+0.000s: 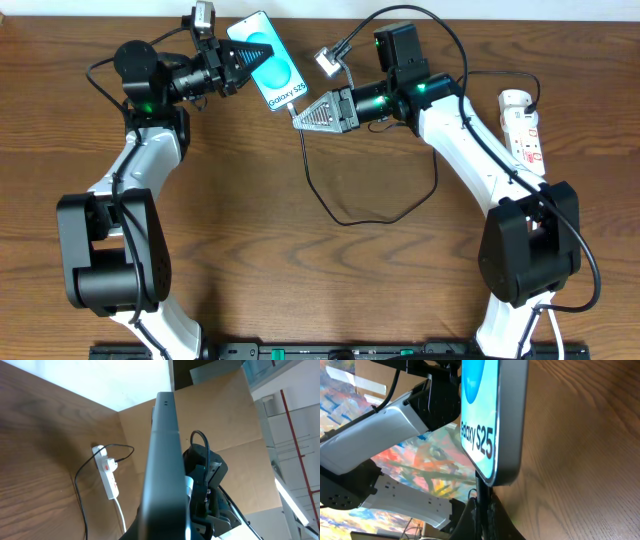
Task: Plug charger to phone and switch on socket
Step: 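Push the plug up into the phone's bottom port with the right gripper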
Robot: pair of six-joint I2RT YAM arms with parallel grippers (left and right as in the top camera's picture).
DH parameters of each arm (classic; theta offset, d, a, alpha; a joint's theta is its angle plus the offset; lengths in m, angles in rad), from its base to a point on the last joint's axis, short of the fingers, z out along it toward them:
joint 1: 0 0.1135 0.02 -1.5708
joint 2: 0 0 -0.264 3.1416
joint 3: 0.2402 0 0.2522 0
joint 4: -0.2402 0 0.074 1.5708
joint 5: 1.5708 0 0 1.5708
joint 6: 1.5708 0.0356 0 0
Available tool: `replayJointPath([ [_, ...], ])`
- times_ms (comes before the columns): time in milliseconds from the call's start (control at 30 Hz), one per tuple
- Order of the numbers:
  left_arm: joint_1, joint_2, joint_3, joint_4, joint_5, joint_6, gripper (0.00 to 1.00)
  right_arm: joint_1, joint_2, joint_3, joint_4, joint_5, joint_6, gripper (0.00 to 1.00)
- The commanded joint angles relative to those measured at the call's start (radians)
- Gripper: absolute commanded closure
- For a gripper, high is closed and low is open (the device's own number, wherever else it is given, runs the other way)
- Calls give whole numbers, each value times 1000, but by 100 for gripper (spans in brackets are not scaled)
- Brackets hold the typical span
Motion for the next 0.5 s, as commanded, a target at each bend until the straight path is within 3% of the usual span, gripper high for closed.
replayJointPath([
  [0, 0, -3, 16, 13, 21, 6, 93, -4, -5, 12, 1, -19, 7, 99],
  [467, 0, -3, 16, 13, 2, 24, 93, -4, -5, 12, 0, -32, 7, 99],
])
